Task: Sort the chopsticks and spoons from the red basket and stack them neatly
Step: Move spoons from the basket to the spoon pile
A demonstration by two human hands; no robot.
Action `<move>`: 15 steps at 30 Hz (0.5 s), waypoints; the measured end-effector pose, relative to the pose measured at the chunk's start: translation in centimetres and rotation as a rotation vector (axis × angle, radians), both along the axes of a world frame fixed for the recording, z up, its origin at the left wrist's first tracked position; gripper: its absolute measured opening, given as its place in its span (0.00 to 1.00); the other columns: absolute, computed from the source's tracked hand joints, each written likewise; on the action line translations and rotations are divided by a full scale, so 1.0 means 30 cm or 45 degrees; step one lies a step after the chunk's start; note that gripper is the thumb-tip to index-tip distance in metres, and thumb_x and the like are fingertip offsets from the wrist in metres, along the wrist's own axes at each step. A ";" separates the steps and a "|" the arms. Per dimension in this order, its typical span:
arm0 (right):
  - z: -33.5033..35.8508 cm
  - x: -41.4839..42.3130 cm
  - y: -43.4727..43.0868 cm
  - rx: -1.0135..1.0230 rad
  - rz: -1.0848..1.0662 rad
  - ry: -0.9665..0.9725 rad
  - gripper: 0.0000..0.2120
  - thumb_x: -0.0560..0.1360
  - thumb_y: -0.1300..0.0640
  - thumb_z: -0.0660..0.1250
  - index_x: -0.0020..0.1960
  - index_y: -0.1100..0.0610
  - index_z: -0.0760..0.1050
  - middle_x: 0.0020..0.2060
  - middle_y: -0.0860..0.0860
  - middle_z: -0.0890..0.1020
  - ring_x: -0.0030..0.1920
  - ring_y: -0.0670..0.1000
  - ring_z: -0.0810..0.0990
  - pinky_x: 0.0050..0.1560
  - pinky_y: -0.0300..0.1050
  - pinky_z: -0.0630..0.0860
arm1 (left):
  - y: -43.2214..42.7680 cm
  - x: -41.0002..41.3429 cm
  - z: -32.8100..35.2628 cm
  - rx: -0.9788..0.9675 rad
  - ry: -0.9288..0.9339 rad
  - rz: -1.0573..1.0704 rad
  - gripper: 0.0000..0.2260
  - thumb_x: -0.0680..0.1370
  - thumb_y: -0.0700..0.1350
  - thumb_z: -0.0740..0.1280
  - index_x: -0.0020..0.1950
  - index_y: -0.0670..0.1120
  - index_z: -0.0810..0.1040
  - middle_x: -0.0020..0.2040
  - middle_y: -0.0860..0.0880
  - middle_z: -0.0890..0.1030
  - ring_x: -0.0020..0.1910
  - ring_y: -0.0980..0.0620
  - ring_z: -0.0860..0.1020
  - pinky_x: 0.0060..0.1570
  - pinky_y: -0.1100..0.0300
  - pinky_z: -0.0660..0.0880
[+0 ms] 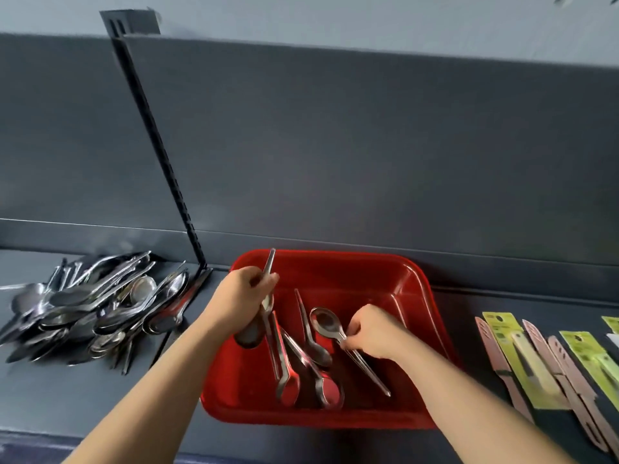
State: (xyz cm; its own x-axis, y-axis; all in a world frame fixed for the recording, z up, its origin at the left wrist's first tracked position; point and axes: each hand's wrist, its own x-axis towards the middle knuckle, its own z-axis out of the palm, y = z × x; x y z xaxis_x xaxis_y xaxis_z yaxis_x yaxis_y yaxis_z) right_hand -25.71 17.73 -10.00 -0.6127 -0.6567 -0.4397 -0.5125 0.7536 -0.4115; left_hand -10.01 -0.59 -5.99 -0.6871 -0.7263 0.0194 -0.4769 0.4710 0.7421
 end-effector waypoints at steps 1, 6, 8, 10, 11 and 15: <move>0.001 -0.004 0.001 -0.002 -0.002 -0.016 0.11 0.69 0.48 0.76 0.34 0.53 0.79 0.26 0.45 0.76 0.29 0.47 0.75 0.32 0.39 0.68 | 0.000 -0.001 -0.016 -0.011 -0.077 -0.016 0.18 0.75 0.53 0.70 0.35 0.40 0.73 0.24 0.51 0.73 0.22 0.59 0.68 0.27 0.64 0.63; 0.023 -0.033 0.006 -0.038 -0.111 -0.111 0.14 0.71 0.58 0.71 0.29 0.62 0.74 0.25 0.52 0.68 0.28 0.52 0.69 0.35 0.45 0.67 | 0.013 -0.036 -0.064 -0.099 -0.468 -0.017 0.17 0.66 0.50 0.78 0.38 0.45 0.72 0.32 0.51 0.73 0.32 0.50 0.71 0.28 0.59 0.62; 0.030 -0.041 0.008 -0.063 -0.195 -0.125 0.19 0.72 0.63 0.68 0.26 0.58 0.66 0.23 0.51 0.65 0.26 0.52 0.67 0.35 0.45 0.67 | 0.023 -0.055 -0.073 -0.147 -0.633 -0.017 0.16 0.66 0.49 0.78 0.38 0.45 0.72 0.33 0.50 0.74 0.33 0.49 0.73 0.30 0.58 0.65; 0.029 -0.047 0.014 -0.083 -0.267 -0.147 0.17 0.74 0.65 0.66 0.28 0.58 0.66 0.25 0.51 0.67 0.26 0.52 0.68 0.33 0.45 0.68 | 0.030 -0.069 -0.082 -0.176 -0.792 -0.020 0.15 0.66 0.48 0.79 0.38 0.44 0.73 0.31 0.50 0.74 0.33 0.48 0.75 0.31 0.58 0.69; 0.031 -0.051 0.017 -0.096 -0.299 -0.171 0.14 0.75 0.66 0.65 0.31 0.60 0.70 0.27 0.52 0.71 0.27 0.52 0.72 0.33 0.46 0.73 | 0.032 -0.073 -0.084 -0.162 -0.835 -0.009 0.16 0.66 0.48 0.79 0.36 0.44 0.72 0.30 0.50 0.73 0.32 0.48 0.75 0.31 0.58 0.70; 0.031 -0.058 0.034 -0.194 -0.492 -0.378 0.09 0.77 0.70 0.59 0.51 0.70 0.77 0.44 0.64 0.83 0.40 0.59 0.84 0.37 0.48 0.82 | 0.029 -0.083 -0.091 -0.066 -0.826 -0.006 0.15 0.66 0.46 0.78 0.32 0.45 0.72 0.27 0.51 0.74 0.24 0.55 0.73 0.20 0.65 0.66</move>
